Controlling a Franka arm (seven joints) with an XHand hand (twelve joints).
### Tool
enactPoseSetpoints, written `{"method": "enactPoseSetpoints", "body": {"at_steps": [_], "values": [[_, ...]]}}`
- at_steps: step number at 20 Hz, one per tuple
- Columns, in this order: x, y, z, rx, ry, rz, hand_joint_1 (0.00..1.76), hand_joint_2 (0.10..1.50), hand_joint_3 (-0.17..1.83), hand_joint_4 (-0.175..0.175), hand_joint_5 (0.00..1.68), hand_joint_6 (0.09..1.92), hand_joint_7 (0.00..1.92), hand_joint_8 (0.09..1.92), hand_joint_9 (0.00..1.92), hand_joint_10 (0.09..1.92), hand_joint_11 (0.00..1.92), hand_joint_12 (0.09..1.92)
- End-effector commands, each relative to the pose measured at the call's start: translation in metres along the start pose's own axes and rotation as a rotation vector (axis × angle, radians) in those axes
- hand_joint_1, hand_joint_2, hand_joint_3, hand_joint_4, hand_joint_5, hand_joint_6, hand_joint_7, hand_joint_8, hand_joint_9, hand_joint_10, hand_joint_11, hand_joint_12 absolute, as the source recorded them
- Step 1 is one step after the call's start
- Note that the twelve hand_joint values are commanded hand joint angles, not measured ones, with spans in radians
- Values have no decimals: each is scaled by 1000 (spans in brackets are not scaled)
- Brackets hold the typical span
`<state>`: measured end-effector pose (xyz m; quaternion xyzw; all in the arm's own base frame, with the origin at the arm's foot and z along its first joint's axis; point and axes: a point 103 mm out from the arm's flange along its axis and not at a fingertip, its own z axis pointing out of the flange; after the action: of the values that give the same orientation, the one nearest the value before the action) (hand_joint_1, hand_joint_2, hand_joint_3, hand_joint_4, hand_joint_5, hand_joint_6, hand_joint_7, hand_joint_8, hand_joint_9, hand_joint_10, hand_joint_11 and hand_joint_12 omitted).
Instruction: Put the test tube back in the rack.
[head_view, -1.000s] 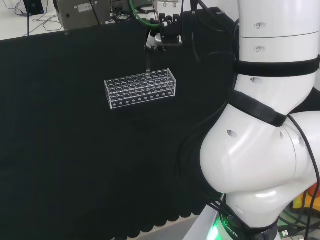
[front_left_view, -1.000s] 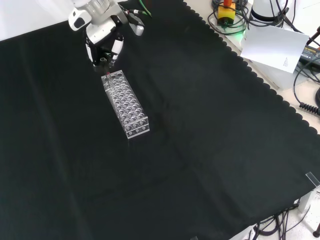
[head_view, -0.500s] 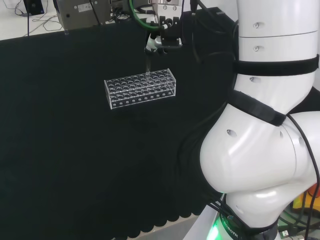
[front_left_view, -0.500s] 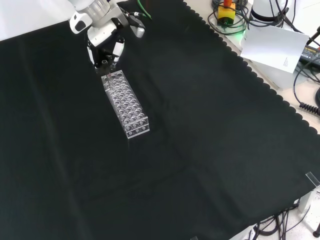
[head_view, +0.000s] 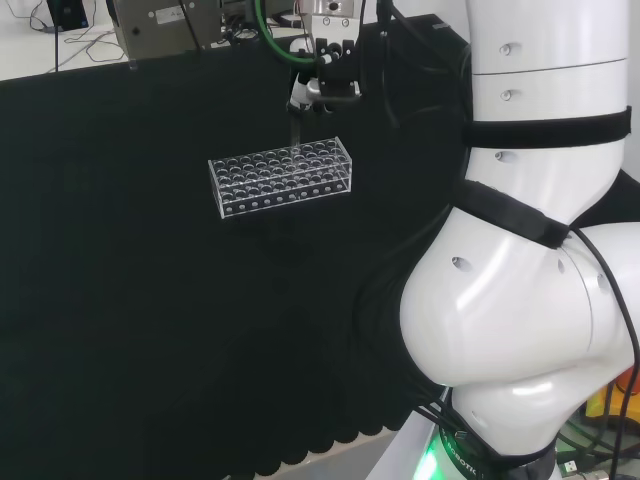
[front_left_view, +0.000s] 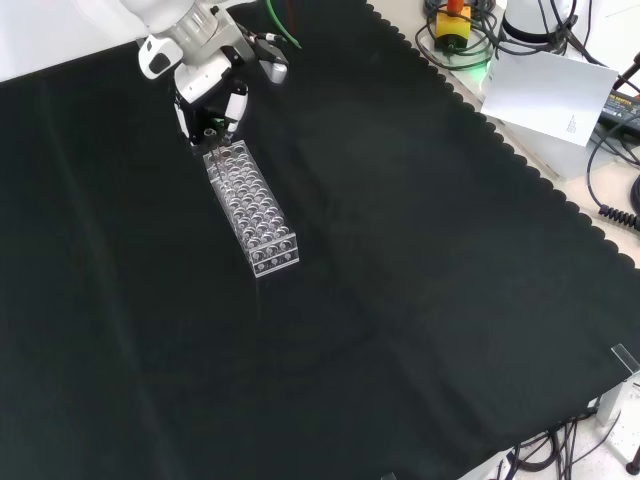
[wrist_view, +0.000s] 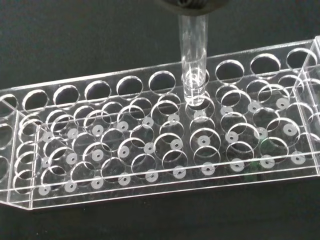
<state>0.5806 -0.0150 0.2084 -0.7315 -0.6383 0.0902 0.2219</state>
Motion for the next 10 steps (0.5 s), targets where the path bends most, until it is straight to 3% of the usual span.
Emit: {"method": "enactPoseSetpoints", "body": {"at_steps": [1, 10], "values": [[1, 7, 10, 20, 6, -2, 1423, 1063, -168, -175, 1303, 137, 1248, 878, 1285, 558, 1333, 816], [3, 14, 25, 44, 7, -4, 1423, 1063, -169, -175, 1303, 136, 1248, 879, 1285, 559, 1335, 817]]}}
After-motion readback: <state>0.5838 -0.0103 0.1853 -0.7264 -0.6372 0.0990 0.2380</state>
